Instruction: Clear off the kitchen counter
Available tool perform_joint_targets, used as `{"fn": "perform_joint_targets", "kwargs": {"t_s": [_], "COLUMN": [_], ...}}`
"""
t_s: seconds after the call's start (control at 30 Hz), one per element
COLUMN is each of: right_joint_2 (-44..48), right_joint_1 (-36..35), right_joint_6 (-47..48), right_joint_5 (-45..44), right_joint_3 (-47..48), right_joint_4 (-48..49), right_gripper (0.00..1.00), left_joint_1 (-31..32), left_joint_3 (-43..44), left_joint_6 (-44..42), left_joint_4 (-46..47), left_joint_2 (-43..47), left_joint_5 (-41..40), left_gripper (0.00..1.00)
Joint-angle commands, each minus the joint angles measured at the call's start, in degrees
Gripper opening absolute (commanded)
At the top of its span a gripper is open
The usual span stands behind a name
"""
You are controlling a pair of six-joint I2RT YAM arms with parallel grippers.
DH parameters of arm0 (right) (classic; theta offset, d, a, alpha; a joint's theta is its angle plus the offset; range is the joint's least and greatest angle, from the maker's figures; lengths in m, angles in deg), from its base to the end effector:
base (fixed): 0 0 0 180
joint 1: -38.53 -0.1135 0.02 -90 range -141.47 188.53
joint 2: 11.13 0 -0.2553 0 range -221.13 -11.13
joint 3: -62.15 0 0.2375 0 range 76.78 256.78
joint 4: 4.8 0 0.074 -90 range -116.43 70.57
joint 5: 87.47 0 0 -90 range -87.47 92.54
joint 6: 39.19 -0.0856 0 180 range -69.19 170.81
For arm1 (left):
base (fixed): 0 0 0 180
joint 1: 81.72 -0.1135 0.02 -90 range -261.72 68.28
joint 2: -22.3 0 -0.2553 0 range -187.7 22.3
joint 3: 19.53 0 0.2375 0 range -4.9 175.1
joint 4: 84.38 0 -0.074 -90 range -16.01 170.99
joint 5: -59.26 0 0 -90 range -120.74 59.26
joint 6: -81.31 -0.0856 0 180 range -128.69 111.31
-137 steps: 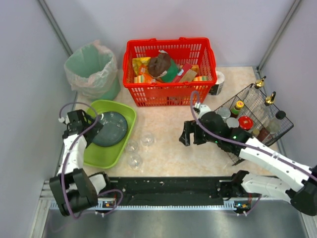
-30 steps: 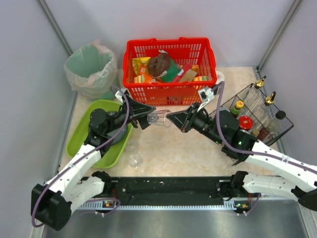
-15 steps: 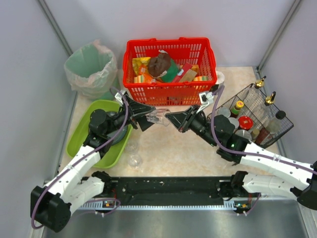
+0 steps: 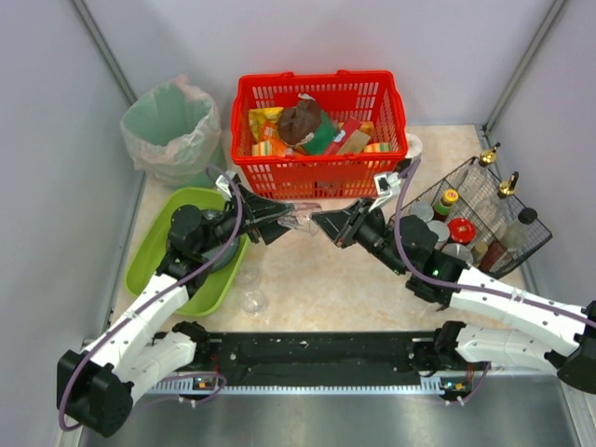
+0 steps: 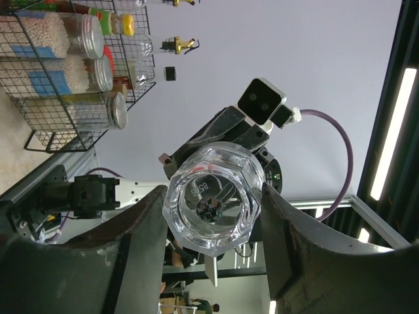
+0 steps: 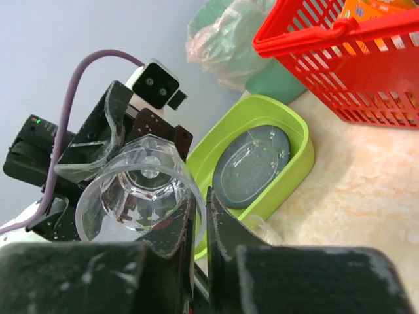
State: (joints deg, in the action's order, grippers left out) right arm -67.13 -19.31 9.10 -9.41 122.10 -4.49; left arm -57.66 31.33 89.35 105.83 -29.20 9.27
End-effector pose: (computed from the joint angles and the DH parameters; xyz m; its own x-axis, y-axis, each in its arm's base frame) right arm 0.1595 0.2204 0.3532 -0.4485 0.5097 -0.7342 -0.5626 0.4773 0.6750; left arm 0.1932 -0.1465 0.3338 -0.9036 -0.4271 0.0321 0.0257 -0.1288 -0.9913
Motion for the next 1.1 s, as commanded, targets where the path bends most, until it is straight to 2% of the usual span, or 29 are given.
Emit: {"fn": "perform_joint_targets", "kwargs": {"t_s": [0.0,0.07,0.1,0.17,0.27,0.37,0.43,0.5,0.67,0.8,0.9,1.0,1.07], "right_joint_2": [-0.4,-0.4,-0.4,0.1,2.8,5.3,6.3,6.9,7.4,7.1,6.5,6.1,6.3], "right_joint_1": [0.3,0.4,0.4,0.4,0.5,0.5,0.4,0.4,0.5,1.2,2.2,2.3,2.4], "right_joint_6": [0.1,0.3,0.4,1.3,0.7,1.4,1.9,1.8,2.0,1.7,1.6,1.8,1.5], "right_joint_5": [-0.8,-2.1,-3.5,-5.9,-12.2,-17.0,-18.5,-19.2,-18.7,-16.5,-14.3,-12.7,-12.1], "right_joint_3": [2.3,3.9,4.7,6.3,7.0,6.9,7.1,7.1,6.1,5.4,5.1,5.7,6.1], "right_joint_4": [-3.9,-7.6,-9.6,-13.4,-20.3,-24.3,-26.8,-28.3,-29.3,-29.4,-30.0,-31.2,-32.2], "right_gripper": [0.23,0.56,0.66,0.75,0.78,0.79,0.79,0.79,0.79,0.79,0.79,0.79,0.79], "left_joint_1": [0.4,0.3,0.1,-0.5,-2.2,-4.4,-5.0,-5.0,-6.9,-14.1,-21.1,-25.6,-27.8], "left_joint_3": [2.5,3.8,4.5,6.9,10.2,15.7,21.7,25.4,26.2,23.8,20.3,16.8,15.5], "left_joint_6": [-6.7,-10.1,-12.0,-16.9,-25.8,-42.2,-50.9,-57.9,-65.9,-67.8,-68.9,-68.9,-68.2], "left_joint_4": [-3.6,-6.9,-8.6,-13.5,-23.3,-39.4,-53.3,-60.7,-70.4,-72.8,-70.6,-68.3,-68.5], "left_joint_2": [-0.1,-0.3,-0.4,-0.6,0.3,1.5,1.0,0.8,2.5,2.2,1.9,0.0,-1.7], "left_joint_5": [0.1,-1.0,-1.4,-2.5,-9.5,-21.1,-33.2,-45.3,-69.9,-73.4,-73.6,-77.5,-77.3], "left_gripper": [0.1,0.06,0.05,0.03,0.02,0.02,0.03,0.03,0.05,0.06,0.04,0.03,0.02]}}
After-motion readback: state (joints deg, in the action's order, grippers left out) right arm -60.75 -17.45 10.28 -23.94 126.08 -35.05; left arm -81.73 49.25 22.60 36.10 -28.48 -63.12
